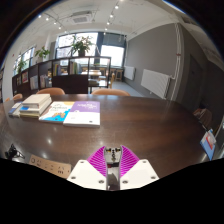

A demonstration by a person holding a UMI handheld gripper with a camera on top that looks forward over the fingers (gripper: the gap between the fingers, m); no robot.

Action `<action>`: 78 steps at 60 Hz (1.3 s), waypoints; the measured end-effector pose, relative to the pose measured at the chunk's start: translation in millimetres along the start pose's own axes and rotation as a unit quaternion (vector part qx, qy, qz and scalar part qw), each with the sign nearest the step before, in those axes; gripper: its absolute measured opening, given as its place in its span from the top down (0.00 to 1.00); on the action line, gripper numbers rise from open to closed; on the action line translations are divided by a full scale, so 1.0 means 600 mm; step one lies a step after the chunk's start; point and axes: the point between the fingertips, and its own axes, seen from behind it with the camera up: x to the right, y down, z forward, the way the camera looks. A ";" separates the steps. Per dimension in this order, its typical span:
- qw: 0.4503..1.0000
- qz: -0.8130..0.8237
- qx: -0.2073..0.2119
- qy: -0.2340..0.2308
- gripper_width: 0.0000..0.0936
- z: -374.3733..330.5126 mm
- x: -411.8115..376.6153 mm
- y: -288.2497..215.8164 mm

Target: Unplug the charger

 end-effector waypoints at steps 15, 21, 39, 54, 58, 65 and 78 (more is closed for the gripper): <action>0.997 -0.013 -0.071 -0.002 0.76 0.050 -0.014 0.147; 0.996 -0.009 -0.087 0.008 0.63 0.050 -0.004 0.150; 1.000 0.000 0.004 -0.004 0.15 -0.111 -0.072 -0.047; 0.997 0.001 0.055 -0.057 0.13 -0.342 -0.251 -0.081; 0.996 0.001 0.050 -0.076 0.13 -0.394 -0.306 -0.049; 0.995 -0.007 0.034 -0.097 0.13 -0.474 -0.381 0.004; 0.992 0.001 0.024 -0.123 0.13 -0.583 -0.474 0.078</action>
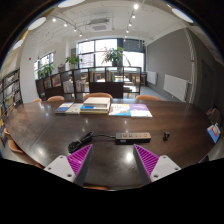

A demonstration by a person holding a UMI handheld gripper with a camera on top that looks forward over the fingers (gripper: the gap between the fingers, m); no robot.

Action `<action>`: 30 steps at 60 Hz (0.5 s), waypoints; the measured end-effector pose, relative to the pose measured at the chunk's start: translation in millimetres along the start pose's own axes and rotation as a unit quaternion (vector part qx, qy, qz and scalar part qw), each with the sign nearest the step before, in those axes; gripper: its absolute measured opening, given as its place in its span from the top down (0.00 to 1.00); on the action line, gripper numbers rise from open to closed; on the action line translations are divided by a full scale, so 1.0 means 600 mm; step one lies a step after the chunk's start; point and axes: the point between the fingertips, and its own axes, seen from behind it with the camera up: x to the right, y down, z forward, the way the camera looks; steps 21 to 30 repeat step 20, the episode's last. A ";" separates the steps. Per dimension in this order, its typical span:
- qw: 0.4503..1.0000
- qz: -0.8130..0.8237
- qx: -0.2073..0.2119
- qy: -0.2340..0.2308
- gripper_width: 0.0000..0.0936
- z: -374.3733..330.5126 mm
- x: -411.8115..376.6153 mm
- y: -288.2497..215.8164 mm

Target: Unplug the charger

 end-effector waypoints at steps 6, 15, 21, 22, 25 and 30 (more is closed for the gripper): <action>1.000 -0.010 -0.008 0.000 0.13 -0.022 -0.025 0.018; 1.000 -0.019 -0.019 -0.006 0.14 -0.028 -0.054 0.041; 0.999 -0.024 -0.025 -0.004 0.13 -0.033 -0.060 0.054; 0.999 -0.024 -0.025 -0.004 0.13 -0.033 -0.060 0.054; 0.999 -0.024 -0.025 -0.004 0.13 -0.033 -0.060 0.054; 0.999 -0.024 -0.025 -0.004 0.13 -0.033 -0.060 0.054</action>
